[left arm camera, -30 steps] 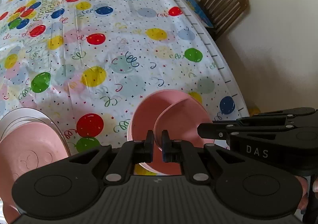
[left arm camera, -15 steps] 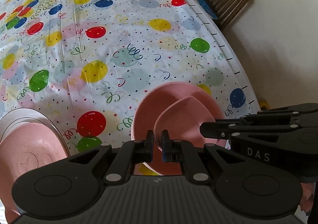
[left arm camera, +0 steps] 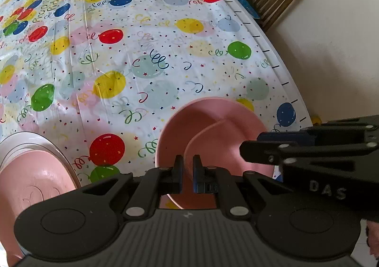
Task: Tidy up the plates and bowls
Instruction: 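Lower the heart-shaped dish into the pink bowl and open the left gripper, then close the left gripper on the rim of the nested bowls, then lift the nested bowls and carry them over the pink mouse-shaped plate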
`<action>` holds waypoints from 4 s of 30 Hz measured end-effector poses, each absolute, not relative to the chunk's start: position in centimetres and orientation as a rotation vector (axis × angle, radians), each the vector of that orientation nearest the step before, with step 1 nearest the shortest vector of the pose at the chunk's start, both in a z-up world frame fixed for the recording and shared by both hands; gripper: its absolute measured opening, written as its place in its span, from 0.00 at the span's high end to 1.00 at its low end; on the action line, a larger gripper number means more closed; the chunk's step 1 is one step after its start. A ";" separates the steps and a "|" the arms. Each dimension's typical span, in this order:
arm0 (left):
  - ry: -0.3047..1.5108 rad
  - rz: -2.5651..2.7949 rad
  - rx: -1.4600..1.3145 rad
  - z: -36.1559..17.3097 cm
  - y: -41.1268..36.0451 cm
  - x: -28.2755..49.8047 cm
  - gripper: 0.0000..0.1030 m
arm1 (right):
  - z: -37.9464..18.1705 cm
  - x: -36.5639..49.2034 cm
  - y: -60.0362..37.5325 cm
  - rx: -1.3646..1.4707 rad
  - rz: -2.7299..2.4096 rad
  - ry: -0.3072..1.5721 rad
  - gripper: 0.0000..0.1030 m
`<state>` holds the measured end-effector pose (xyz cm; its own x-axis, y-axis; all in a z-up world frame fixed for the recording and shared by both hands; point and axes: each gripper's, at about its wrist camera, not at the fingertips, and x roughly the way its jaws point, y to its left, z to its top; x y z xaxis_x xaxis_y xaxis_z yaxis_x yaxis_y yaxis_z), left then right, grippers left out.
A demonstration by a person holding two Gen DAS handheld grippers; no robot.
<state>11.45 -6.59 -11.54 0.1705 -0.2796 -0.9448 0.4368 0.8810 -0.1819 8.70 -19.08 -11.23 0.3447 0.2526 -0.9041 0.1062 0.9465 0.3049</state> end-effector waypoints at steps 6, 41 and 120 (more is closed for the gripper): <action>1.289 -0.514 0.147 -11.1 -6.4 11.3 0.93 | -10.4 8.5 -19.0 0.325 0.091 1.204 0.79; 1.048 -0.526 0.093 -4.5 -2.0 6.8 0.34 | -4.8 3.4 -19.0 0.305 0.091 0.989 0.29; 1.230 -0.422 0.001 -11.2 -3.1 9.0 0.69 | -12.6 6.3 -17.7 0.395 -0.064 1.159 0.83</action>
